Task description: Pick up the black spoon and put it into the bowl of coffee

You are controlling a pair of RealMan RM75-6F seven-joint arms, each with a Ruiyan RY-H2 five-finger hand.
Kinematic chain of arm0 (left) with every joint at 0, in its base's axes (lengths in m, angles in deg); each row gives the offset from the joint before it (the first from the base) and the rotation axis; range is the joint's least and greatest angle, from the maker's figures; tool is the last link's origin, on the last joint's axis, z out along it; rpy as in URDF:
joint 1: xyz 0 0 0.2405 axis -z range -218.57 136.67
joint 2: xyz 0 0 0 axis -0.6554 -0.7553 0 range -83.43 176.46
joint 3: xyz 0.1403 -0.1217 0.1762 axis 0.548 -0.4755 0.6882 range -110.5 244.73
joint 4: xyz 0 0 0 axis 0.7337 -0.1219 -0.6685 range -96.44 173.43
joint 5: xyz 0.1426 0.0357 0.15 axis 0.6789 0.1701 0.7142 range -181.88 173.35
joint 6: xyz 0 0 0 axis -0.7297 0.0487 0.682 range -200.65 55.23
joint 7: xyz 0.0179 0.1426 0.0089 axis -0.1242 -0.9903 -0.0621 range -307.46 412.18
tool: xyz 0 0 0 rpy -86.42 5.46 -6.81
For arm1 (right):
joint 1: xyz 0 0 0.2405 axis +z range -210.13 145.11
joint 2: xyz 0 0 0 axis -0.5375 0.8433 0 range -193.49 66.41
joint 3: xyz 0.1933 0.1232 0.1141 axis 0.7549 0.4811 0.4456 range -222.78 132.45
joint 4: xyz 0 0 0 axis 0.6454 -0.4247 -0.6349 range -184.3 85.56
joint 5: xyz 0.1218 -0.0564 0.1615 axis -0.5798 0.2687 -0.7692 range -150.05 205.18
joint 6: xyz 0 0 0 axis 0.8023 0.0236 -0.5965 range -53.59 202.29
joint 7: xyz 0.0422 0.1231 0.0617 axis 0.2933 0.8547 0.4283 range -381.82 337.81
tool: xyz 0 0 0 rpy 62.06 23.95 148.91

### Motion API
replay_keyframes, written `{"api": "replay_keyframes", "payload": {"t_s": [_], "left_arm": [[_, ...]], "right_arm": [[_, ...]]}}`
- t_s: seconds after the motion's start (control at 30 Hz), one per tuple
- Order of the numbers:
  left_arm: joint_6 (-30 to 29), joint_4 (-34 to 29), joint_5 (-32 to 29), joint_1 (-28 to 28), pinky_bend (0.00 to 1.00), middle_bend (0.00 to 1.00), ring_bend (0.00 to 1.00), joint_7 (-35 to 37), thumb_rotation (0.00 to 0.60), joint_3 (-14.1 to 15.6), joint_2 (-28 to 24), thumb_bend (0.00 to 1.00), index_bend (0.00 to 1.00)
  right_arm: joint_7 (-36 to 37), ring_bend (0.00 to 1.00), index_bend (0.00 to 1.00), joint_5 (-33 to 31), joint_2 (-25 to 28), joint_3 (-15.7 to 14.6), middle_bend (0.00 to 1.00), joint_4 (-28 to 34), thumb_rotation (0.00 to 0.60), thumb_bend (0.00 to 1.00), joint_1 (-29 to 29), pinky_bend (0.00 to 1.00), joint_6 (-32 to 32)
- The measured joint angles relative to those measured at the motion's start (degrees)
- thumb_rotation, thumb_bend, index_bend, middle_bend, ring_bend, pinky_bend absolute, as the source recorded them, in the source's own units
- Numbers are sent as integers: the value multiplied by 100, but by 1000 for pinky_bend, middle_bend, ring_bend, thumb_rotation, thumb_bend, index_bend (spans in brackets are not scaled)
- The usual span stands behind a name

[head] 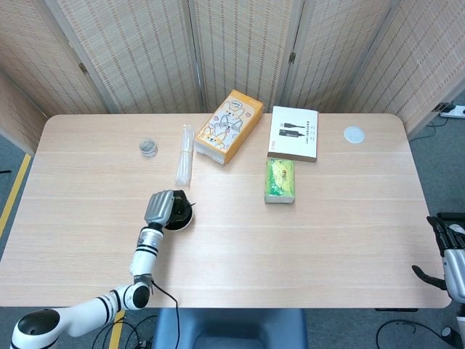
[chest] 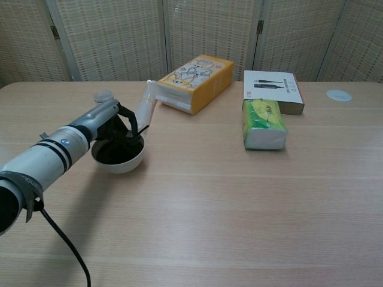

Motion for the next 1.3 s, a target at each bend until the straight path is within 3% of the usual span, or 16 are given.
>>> {"api": "replay_keyframes", "payload": {"t_s": [0.57,1.1,1.3], "left_arm": [[52,-499,12,-172,998,1000,1000,-194,600,183,-184,426,688],[168,157,-273,80,997,1000,1000,-201,600,-206,44,427,688],[137,-60,-279,-41,997,1000,1000,-121,600,-193,-106,426,688]], "right_arm": [[44,220,66,-21,29,1,113,-1,600,50,-28,220,-16],[31,221,66,-29,60,3,113,46,600,50,-75,220,-66],[9,221,66,-8,51,15,113,56,600,49,-29,220,-21]]}}
